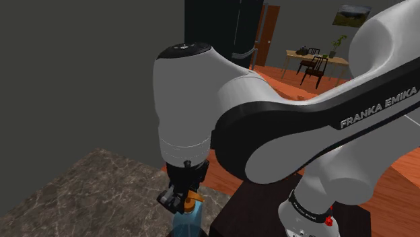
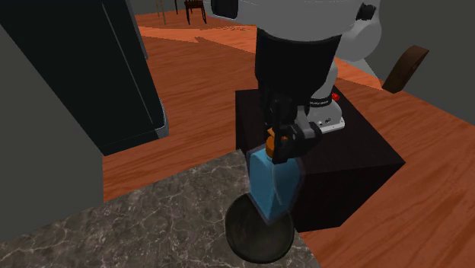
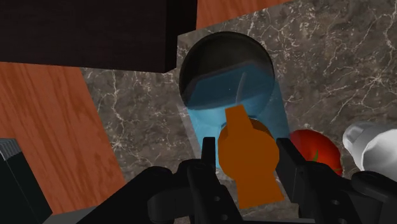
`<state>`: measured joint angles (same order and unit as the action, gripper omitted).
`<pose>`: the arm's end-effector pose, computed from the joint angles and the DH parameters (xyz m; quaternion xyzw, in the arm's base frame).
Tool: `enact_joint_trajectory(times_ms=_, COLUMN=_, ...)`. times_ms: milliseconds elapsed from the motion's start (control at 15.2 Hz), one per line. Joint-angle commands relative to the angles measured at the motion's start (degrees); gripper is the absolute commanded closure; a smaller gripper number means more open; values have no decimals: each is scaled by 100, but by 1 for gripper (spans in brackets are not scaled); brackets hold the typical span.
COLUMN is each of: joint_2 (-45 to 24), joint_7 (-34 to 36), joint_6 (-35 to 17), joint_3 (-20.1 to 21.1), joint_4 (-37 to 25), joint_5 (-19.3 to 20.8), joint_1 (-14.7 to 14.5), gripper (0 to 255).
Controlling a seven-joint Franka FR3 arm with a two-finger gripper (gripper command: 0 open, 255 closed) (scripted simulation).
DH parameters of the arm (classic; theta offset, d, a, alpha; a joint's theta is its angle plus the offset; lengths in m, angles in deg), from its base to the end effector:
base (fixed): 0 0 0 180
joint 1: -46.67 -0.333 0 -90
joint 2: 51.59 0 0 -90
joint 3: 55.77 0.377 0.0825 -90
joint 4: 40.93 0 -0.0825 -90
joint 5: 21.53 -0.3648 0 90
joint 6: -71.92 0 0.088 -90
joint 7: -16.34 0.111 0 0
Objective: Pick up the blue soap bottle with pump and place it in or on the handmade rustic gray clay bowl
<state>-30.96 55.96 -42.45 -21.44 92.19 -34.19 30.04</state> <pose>0.2335 0.3491 0.5143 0.9993 0.0359 -0.0059 0.0056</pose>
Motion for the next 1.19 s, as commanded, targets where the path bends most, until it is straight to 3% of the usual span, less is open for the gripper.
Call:
enact_joint_trajectory(times_ms=0, joint_2=-59, joint_7=14, joint_6=-179, joint_3=40, joint_4=119, joint_5=4, joint_1=2, gripper=255)
enact_joint_trajectory(times_ms=1122, joint_2=-839, joint_7=266, joint_6=-1650, joint_3=397, joint_4=875, joint_5=251, joint_1=110, gripper=255)
